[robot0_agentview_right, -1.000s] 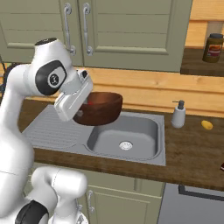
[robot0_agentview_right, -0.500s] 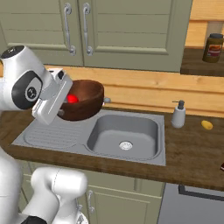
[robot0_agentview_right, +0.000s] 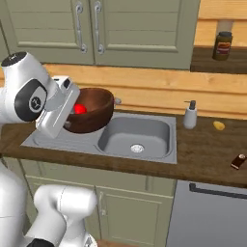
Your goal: Pick the tomato from the sink and place it in the bowl. Then pick the bowl and place it in the microwave. Then close the microwave door and press the start button.
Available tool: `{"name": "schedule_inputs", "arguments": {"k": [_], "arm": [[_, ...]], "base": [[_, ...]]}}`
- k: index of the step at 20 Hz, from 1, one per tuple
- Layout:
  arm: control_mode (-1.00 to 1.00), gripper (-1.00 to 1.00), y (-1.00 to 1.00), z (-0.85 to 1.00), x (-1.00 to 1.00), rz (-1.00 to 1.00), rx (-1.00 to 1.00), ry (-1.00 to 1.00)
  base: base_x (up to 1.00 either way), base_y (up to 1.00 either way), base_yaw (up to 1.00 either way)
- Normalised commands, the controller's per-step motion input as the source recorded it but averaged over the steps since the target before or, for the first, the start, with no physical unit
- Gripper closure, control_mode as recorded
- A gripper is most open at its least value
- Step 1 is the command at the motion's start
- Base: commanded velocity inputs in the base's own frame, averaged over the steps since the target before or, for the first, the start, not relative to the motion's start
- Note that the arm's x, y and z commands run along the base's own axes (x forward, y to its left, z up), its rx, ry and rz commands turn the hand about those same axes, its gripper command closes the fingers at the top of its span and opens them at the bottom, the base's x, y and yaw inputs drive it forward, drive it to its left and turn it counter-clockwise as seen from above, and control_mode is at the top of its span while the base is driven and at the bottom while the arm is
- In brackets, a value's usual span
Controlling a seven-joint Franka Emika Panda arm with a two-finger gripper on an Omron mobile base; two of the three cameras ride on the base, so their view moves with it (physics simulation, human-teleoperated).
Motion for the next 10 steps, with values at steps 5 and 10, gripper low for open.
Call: {"name": "schedule_inputs", "arguments": {"k": [5,10], "arm": [[1.0,1.0,0.0,0.0,0.0,0.0,0.0,0.0],[1.0,1.0,0.0,0.0,0.0,0.0,0.0,0.0]], "base": [[-0.6,-0.37,-0.3],[-0.02,-0.36,-0.67]]}}
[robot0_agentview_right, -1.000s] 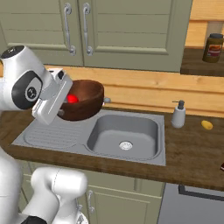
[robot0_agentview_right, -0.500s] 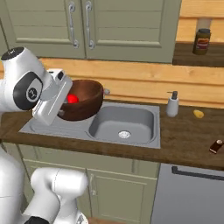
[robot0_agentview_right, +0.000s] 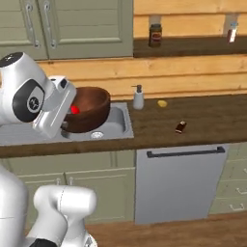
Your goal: Pick the tomato from the sink and place it in the bowl. Then pick the bowl and place it in the microwave. Then close the microwave door and press the start button.
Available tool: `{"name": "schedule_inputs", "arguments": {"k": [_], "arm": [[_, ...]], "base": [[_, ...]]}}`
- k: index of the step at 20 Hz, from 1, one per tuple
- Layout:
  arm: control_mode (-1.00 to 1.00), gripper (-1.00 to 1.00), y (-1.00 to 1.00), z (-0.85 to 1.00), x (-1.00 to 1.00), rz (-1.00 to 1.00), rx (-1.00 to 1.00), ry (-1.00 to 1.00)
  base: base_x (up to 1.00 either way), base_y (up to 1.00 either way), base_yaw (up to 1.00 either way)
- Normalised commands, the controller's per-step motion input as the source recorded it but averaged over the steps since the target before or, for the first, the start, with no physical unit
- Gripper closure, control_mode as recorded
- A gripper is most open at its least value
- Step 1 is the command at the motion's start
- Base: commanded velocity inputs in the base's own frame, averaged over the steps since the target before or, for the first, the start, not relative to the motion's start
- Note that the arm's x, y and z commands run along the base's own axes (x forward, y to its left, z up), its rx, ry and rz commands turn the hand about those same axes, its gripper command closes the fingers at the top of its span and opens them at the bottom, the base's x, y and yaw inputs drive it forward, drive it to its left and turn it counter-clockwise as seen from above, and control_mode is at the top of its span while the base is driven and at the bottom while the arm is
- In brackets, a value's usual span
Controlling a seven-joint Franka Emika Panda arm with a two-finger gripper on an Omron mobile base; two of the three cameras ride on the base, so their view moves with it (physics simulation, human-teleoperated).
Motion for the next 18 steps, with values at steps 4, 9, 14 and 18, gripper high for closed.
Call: {"name": "schedule_inputs", "arguments": {"k": [4,9,14,18], "arm": [[1.0,1.0,0.0,0.0,0.0,0.0,0.0,0.0],[1.0,1.0,0.0,0.0,0.0,0.0,0.0,0.0],[1.0,1.0,0.0,0.0,0.0,0.0,0.0,0.0],[1.0,1.0,0.0,0.0,0.0,0.0,0.0,0.0]], "base": [[0.03,-0.22,-0.85],[0.05,-0.12,-0.86],[0.01,-0.14,-0.87],[0.02,-0.1,-0.91]]}}
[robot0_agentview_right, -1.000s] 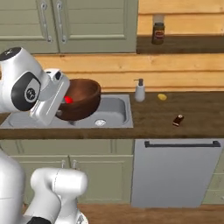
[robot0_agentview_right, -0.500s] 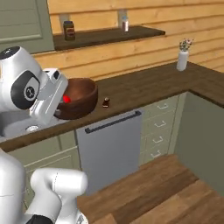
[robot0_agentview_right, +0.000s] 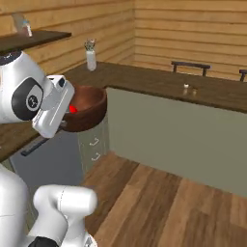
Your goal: Pick the tomato from the sink and place it in the bowl. Then pick the bowl and place it in the microwave. Then close the microwave door and press the start button.
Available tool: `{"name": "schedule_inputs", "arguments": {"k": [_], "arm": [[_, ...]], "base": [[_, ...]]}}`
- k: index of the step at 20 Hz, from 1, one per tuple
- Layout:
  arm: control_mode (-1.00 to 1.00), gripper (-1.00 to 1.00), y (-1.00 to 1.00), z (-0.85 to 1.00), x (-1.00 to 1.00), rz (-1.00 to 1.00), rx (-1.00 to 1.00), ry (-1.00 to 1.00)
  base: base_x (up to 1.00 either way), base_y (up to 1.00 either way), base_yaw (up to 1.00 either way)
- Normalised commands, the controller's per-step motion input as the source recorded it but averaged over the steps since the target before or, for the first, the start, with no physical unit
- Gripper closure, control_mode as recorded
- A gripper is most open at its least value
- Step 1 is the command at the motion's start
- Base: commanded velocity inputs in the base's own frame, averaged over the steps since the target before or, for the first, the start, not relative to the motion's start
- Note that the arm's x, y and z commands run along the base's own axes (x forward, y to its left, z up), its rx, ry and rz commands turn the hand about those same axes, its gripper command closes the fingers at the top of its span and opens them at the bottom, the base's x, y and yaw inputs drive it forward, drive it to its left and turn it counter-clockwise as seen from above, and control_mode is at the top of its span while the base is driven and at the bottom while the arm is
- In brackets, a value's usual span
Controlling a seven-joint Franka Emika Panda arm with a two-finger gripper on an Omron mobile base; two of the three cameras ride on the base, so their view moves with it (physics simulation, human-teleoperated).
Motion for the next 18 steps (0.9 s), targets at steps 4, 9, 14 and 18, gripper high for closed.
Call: {"name": "schedule_inputs", "arguments": {"k": [4,9,14,18], "arm": [[1.0,1.0,0.0,0.0,0.0,0.0,0.0,0.0],[1.0,1.0,0.0,0.0,0.0,0.0,0.0,0.0],[1.0,1.0,0.0,0.0,0.0,0.0,0.0,0.0],[1.0,1.0,0.0,0.0,0.0,0.0,0.0,0.0]], "base": [[0.03,-0.13,-0.91],[0.26,-0.14,-0.82],[0.44,-0.44,-0.7],[0.55,-0.54,-0.67]]}}
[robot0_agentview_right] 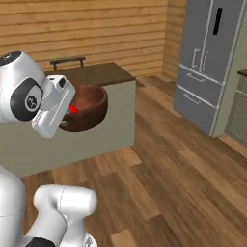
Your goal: Pick the tomato from the sink and place it in the bowl. Then pick the bowl and place it in the microwave. Then close the microwave door and press the start button.
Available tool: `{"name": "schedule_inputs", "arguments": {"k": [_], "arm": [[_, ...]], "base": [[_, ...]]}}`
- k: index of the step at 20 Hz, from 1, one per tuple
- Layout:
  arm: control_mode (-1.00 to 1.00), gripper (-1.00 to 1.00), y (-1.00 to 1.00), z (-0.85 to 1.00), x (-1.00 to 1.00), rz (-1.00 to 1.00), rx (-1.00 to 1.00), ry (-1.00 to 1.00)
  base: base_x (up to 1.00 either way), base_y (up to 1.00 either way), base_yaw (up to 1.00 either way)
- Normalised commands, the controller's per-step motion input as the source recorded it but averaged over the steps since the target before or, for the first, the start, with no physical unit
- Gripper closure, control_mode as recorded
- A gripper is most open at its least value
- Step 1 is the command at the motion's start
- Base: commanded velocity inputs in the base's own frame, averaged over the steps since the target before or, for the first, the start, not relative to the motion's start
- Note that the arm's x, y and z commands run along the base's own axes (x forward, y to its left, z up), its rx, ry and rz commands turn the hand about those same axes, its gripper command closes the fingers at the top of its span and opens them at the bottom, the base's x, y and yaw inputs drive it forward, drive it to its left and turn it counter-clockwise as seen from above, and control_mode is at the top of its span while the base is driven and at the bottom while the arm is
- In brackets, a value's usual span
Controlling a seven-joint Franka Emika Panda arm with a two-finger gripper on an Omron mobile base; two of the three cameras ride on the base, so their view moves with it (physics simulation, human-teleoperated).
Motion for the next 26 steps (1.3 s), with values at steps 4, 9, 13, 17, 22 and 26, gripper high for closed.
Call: {"name": "schedule_inputs", "arguments": {"k": [4,9,13,17,22,26], "arm": [[1.0,1.0,0.0,0.0,0.0,0.0,0.0,0.0],[1.0,1.0,0.0,0.0,0.0,0.0,0.0,0.0],[1.0,1.0,0.0,0.0,0.0,0.0,0.0,0.0],[1.0,1.0,0.0,0.0,0.0,0.0,0.0,0.0],[1.0,1.0,0.0,0.0,0.0,0.0,0.0,0.0],[1.0,1.0,0.0,0.0,0.0,0.0,0.0,0.0]], "base": [[0.53,-0.55,-0.66],[0.72,-0.41,-0.63],[0.95,-0.29,-0.54],[1.0,-0.02,-0.41],[1.0,0.01,-0.22],[1.0,-0.01,-0.13]]}}
